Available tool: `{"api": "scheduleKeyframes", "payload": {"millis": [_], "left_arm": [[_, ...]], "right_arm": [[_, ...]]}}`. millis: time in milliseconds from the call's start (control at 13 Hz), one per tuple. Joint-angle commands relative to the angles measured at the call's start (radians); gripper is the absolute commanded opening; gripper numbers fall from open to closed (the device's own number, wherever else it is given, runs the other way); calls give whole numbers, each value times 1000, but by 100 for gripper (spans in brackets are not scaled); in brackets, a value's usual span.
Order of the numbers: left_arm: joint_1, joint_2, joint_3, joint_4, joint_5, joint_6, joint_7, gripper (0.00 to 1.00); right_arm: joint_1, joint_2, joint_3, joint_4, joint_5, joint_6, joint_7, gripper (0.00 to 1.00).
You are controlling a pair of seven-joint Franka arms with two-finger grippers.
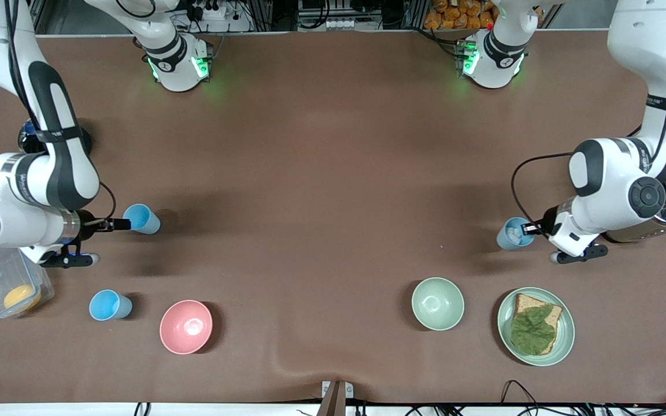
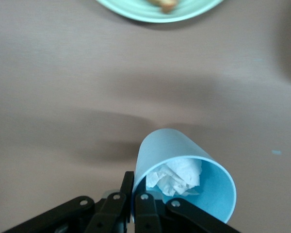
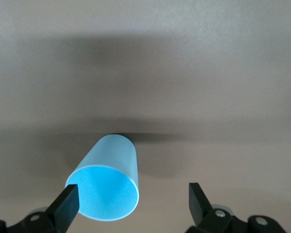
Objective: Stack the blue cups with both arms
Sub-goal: 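Grasp the blue cup with the right gripper while the left gripper grasps the tissue cup, then carry the tissue cup with the left gripper to the table middle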
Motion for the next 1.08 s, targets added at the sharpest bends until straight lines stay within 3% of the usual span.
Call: {"api": "scheduleKeyframes", "payload": {"millis": [0,308,769,846,1000], "left_arm": [[2,-51,-113,2,-24,-40,-165,0],[-32,-24,-308,40,-22,-34,-568,0],[-328,148,-319,196,7,69,-1067,0],[-351,165,-319,195,19,104,-1109,0],[-408,205,-313,196,71,145,-1204,0]], "right_arm": [[-19,29,7,-32,-5,7,-18,100],[-21,29,7,-92,7,16,-23,100],[-18,26,9,-106,9,10,-25,100],[-16,26,9,-105,9,18,-25,83],[-10,28,9,-104,9,47,-25,31]]}}
